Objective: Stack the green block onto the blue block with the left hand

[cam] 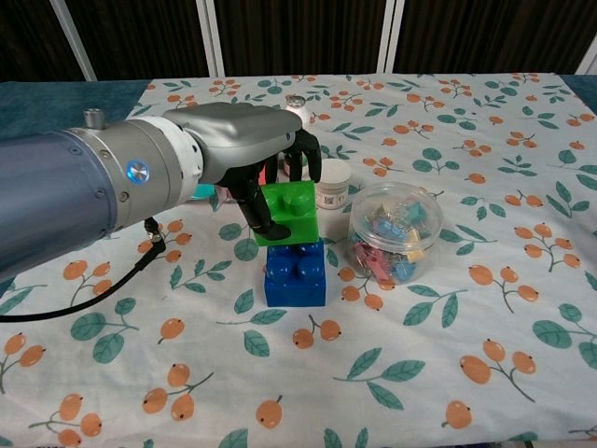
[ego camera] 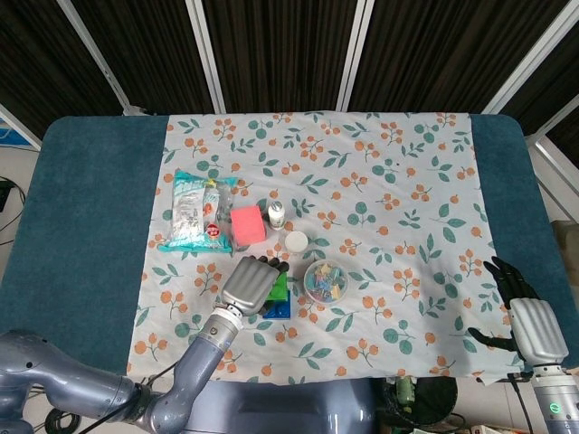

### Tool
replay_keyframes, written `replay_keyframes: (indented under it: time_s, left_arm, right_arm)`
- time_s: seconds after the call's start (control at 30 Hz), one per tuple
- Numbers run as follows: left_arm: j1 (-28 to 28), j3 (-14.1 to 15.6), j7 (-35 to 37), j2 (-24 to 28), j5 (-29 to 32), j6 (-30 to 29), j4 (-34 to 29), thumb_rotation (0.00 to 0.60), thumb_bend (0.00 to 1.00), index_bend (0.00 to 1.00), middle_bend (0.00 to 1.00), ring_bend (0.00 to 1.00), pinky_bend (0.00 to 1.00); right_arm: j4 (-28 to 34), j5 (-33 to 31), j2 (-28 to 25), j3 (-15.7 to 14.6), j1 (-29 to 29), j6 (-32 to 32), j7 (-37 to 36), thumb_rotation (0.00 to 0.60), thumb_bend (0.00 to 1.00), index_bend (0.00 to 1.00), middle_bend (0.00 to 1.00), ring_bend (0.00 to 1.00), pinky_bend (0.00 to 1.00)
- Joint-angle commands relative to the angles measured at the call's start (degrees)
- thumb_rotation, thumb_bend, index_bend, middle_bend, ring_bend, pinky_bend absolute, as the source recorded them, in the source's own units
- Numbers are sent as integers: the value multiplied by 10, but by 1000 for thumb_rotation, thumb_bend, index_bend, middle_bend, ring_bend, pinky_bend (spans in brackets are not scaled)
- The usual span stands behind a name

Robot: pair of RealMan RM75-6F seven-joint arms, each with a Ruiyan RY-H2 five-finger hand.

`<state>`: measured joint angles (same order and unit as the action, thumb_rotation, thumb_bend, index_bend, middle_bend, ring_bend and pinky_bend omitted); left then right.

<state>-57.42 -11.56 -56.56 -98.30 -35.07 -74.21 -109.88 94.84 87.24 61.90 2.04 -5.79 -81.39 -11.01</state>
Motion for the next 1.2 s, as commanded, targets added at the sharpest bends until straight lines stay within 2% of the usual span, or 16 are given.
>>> replay_keyframes:
  time_s: [0.03, 1.03, 1.13, 1.2]
  left_arm:
    - [-5, -3, 0, -8, 5, 2, 11, 600, 343, 458, 488, 399, 470]
    - [-14, 11, 0, -47, 24, 9, 55, 600, 343, 458, 488, 403, 475]
    - [-14, 13, -1, -43, 18, 7, 52, 600, 319, 419, 438, 365, 443]
    - [-12, 13, 0, -39, 16, 5, 46, 600, 259, 347, 346, 274, 378]
  right_arm:
    - [1, 0, 0, 0, 0, 0, -1, 600, 118, 0, 0, 0, 204]
    - [4, -4, -2, 1, -1, 4, -9, 600, 118, 0, 0, 0, 204]
    - [5, -5, -3, 1, -1, 5, -10, 600, 118, 0, 0, 0, 204]
    - [5, -5, -3, 1, -1, 5, -9, 600, 118, 0, 0, 0, 204]
